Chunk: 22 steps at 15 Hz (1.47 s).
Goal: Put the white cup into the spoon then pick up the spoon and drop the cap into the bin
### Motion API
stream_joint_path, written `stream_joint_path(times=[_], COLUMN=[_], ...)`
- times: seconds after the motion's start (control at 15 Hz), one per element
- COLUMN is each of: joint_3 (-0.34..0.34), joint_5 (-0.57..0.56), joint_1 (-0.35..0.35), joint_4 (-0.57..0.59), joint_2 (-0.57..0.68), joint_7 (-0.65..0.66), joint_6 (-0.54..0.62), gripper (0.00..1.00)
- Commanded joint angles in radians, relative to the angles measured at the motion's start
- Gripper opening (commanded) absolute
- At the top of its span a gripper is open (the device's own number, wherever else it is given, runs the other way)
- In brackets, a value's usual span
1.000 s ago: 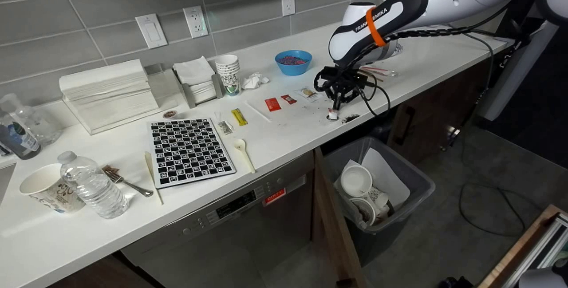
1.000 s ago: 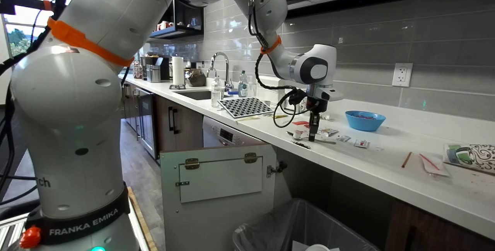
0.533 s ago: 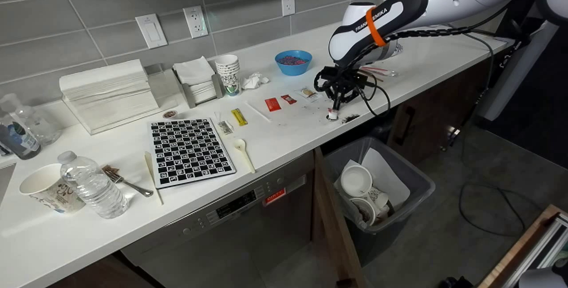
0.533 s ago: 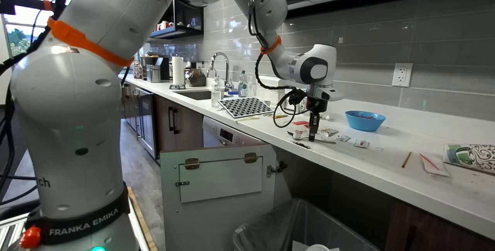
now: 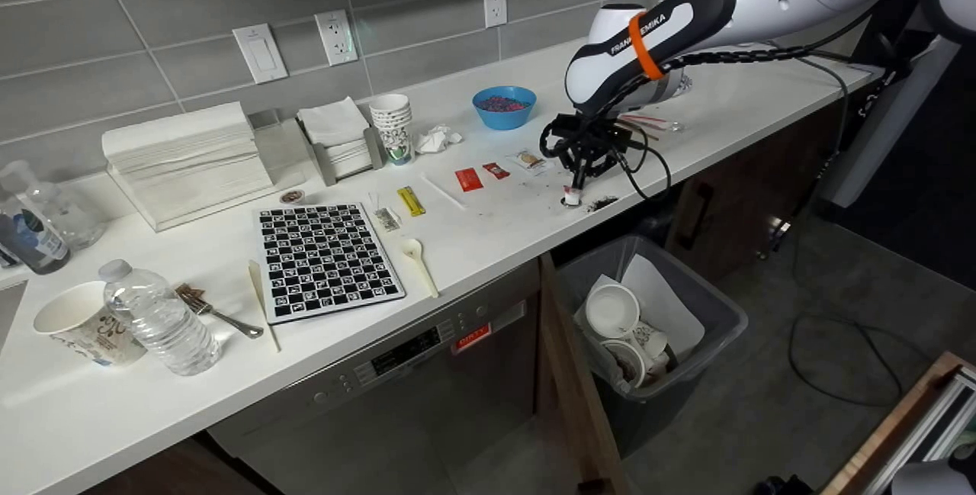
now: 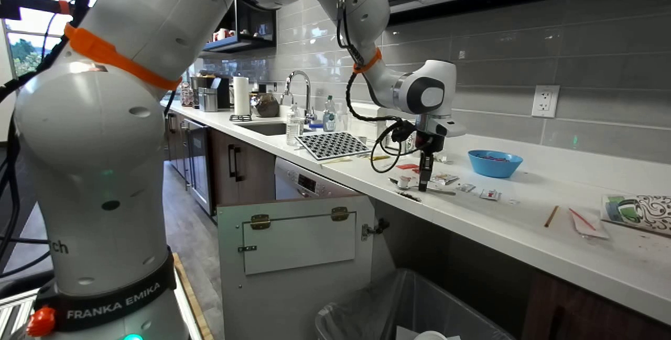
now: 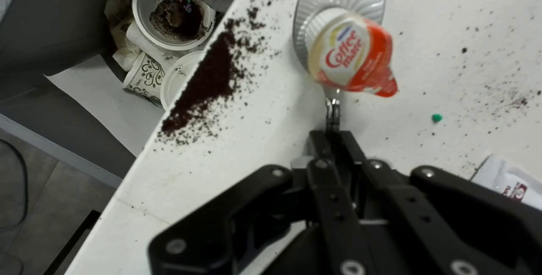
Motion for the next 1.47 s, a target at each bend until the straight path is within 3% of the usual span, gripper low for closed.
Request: stream_joint_path(times=[0.0, 0.67, 1.4], joint_3=[0.004, -0.013, 0.006], joint_5=[0.014, -0.007, -0.054], joint_1=[-0.010, -0.008, 0.045], joint_4=[-0.018, -0.096, -0.341], joint_2=[-0.019, -0.115, -0.359], joint_7=[-0.012, -0.012, 0.099], joint_6=[-0.010, -0.010, 0.010], gripper=[0.03, 0.03, 0.03])
